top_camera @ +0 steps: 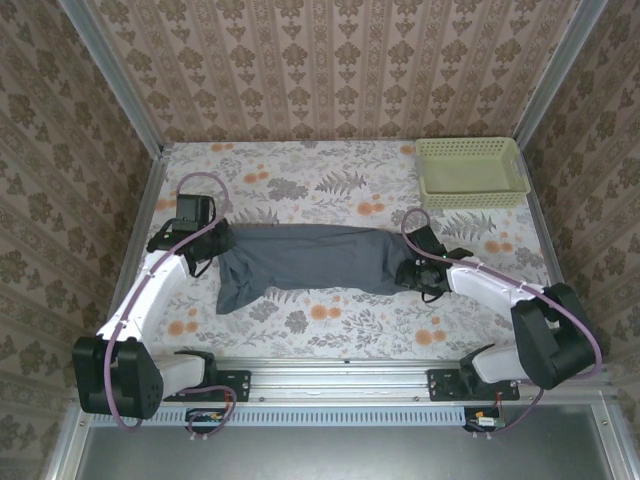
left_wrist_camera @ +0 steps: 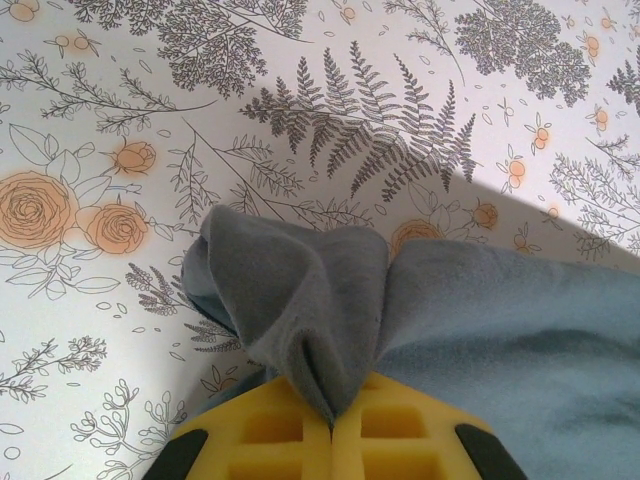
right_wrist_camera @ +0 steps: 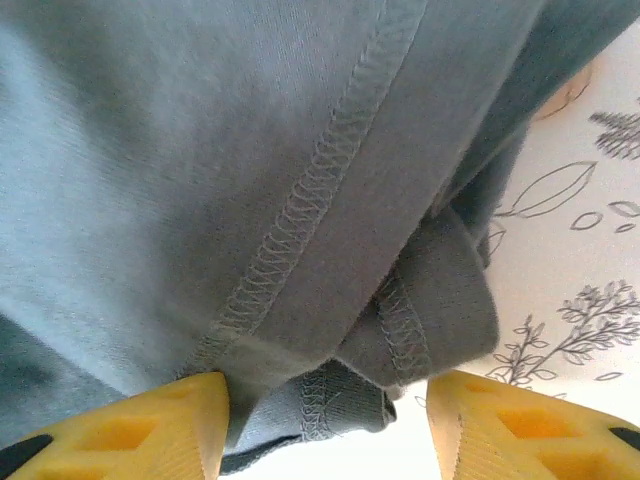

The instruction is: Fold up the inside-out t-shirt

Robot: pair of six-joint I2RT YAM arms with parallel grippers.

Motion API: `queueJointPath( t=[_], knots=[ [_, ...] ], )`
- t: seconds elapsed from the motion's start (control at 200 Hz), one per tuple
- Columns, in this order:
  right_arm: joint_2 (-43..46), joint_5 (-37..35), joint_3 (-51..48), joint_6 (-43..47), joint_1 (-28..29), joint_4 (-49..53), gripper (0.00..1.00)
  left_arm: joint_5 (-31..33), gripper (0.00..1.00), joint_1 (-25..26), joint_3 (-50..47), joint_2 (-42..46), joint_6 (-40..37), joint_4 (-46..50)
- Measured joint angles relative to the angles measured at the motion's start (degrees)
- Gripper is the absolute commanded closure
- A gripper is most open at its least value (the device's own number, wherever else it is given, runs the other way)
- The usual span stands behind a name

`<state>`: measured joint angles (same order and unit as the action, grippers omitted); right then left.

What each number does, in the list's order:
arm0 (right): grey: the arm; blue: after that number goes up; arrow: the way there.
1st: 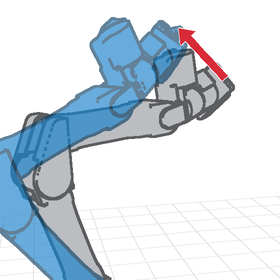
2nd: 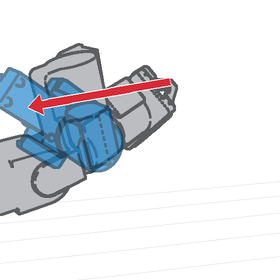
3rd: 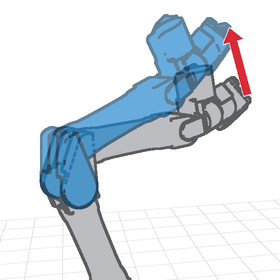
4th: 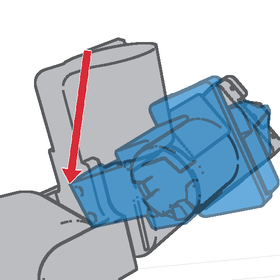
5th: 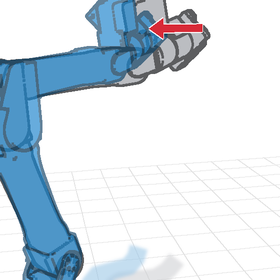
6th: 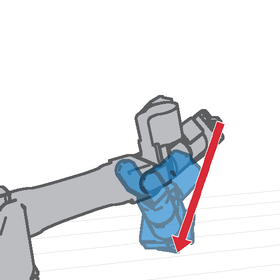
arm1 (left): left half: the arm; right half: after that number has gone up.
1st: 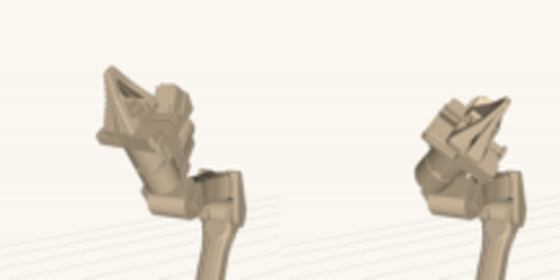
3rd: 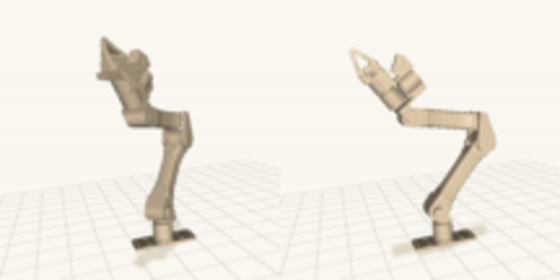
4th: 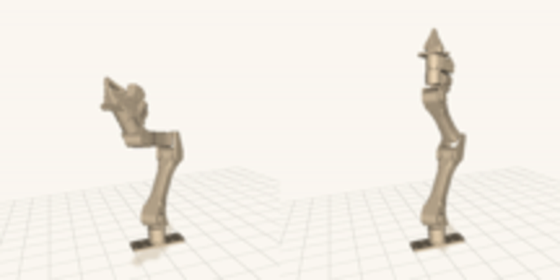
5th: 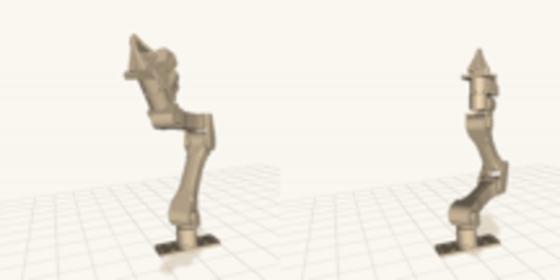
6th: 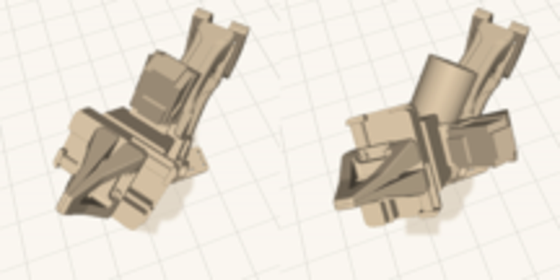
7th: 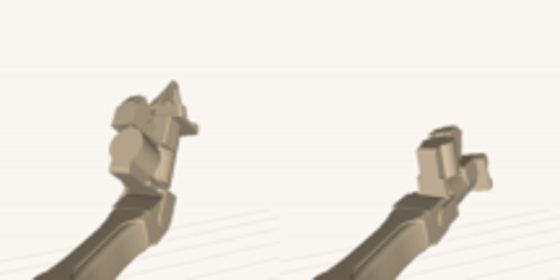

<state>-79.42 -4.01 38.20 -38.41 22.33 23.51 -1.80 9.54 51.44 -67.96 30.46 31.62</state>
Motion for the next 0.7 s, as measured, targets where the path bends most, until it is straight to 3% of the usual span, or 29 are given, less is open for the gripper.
queueJointPath(
  t=[0.16, 0.42, 0.52, 0.7],
  knots=[
    [-2.54, 0.04, 0.46, -0.15, 0.02, -0.17, 0.51, -0.55, 1.0, 0.0, 0.0, 0.0, 0.02, -0.35],
    [-3.89, -1.77, 2.29, 0.28, 0.98, 1.01, 1.0, -2.38, 1.0, -0.26, 2.03, -1.73, 0.85, -0.31],
    [-1.05, -2.4, 2.51, 0.98, 1.46, 1.75, 1.0, -3.06, 1.0, -0.26, 5.35, -4.02, 0.87, -0.17],
    [13.4, -5.38, 8.81, 3.23, 1.44, 8.87, 1.0, -3.39, 1.0, -0.33, 15.61, -9.22, 1.09, 2.38]
  ],
)
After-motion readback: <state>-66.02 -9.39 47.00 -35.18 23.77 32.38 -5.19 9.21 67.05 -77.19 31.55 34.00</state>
